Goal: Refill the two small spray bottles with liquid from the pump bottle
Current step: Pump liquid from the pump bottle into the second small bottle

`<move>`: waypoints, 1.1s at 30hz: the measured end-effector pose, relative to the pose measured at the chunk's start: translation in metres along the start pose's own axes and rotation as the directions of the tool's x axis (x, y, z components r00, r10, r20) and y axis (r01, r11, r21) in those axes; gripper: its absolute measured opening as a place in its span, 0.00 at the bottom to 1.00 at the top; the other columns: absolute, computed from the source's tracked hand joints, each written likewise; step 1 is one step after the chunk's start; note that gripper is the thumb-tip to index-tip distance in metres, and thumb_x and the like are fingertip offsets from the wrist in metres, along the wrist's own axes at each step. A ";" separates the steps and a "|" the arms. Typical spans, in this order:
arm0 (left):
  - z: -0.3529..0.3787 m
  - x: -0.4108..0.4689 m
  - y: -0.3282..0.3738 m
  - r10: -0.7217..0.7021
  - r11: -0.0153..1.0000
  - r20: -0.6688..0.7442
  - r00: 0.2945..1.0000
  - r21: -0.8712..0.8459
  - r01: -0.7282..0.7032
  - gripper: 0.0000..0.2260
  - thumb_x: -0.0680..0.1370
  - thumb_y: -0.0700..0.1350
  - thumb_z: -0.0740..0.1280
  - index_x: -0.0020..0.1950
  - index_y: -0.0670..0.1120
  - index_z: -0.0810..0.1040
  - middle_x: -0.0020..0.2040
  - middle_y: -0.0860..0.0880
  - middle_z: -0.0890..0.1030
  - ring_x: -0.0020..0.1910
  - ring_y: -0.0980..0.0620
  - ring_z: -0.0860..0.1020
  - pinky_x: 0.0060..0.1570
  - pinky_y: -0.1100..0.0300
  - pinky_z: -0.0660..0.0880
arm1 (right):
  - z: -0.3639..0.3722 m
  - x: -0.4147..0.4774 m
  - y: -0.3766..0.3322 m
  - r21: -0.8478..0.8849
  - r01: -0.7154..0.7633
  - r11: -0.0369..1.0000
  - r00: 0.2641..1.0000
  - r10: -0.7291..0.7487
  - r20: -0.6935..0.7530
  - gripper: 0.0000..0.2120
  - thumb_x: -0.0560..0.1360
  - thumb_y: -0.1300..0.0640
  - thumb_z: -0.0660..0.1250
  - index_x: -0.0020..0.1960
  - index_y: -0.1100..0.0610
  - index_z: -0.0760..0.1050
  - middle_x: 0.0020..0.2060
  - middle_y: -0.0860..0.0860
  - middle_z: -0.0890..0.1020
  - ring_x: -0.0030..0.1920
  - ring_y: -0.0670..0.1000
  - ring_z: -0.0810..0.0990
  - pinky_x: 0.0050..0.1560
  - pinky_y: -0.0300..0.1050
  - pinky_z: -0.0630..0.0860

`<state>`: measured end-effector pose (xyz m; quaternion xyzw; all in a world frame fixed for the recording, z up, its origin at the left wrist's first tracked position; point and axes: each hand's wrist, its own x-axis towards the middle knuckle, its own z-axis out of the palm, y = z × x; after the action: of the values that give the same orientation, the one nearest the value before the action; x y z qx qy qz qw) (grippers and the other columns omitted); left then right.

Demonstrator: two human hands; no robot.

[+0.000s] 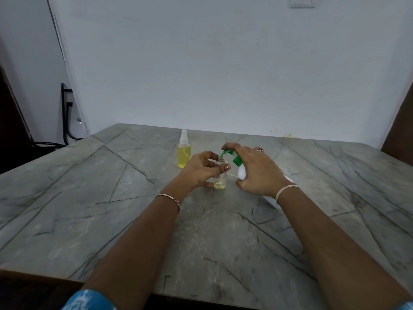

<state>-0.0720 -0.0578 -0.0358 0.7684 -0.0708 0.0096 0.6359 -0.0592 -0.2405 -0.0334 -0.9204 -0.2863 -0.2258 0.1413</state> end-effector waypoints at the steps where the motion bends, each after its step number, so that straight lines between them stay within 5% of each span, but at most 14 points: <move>1: 0.000 0.000 0.000 0.001 1.000 0.000 1.000 0.004 -0.001 0.11 0.72 0.46 0.75 0.51 0.49 0.76 0.50 0.45 0.82 0.51 0.49 0.80 0.51 0.45 0.80 | 0.000 0.000 0.000 -0.002 -0.003 1.000 1.000 0.003 0.002 0.41 0.63 0.53 0.68 0.71 0.38 0.56 0.57 0.50 0.78 0.47 0.53 0.72 0.52 0.54 0.76; 17: -0.001 -0.001 -0.001 0.009 1.000 0.010 1.000 -0.008 -0.009 0.10 0.72 0.45 0.75 0.49 0.50 0.76 0.47 0.47 0.81 0.45 0.53 0.80 0.47 0.50 0.81 | -0.001 -0.001 0.000 -0.003 -0.017 1.000 1.000 0.017 0.010 0.40 0.63 0.53 0.70 0.70 0.39 0.56 0.60 0.51 0.78 0.48 0.53 0.72 0.52 0.53 0.76; 23: 0.001 -0.002 -0.003 0.061 0.997 -0.010 0.998 0.041 -0.061 0.12 0.70 0.44 0.76 0.48 0.52 0.77 0.51 0.45 0.82 0.53 0.49 0.81 0.48 0.45 0.81 | -0.001 0.000 0.000 0.014 -0.015 1.000 1.000 0.015 0.008 0.38 0.62 0.53 0.70 0.69 0.42 0.58 0.60 0.51 0.79 0.47 0.53 0.72 0.52 0.53 0.76; 33: -0.001 0.000 -0.005 0.085 0.994 -0.018 0.996 0.066 -0.084 0.14 0.68 0.42 0.78 0.49 0.51 0.78 0.47 0.48 0.83 0.50 0.49 0.83 0.48 0.43 0.81 | 0.000 -0.001 -0.001 0.000 -0.023 1.000 1.000 0.023 0.000 0.42 0.64 0.54 0.72 0.72 0.40 0.56 0.64 0.51 0.77 0.49 0.52 0.70 0.51 0.51 0.76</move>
<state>-0.0713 -0.0564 -0.0405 0.7850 -0.0965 0.0468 0.6101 -0.0608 -0.2406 -0.0337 -0.9236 -0.2759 -0.2240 0.1439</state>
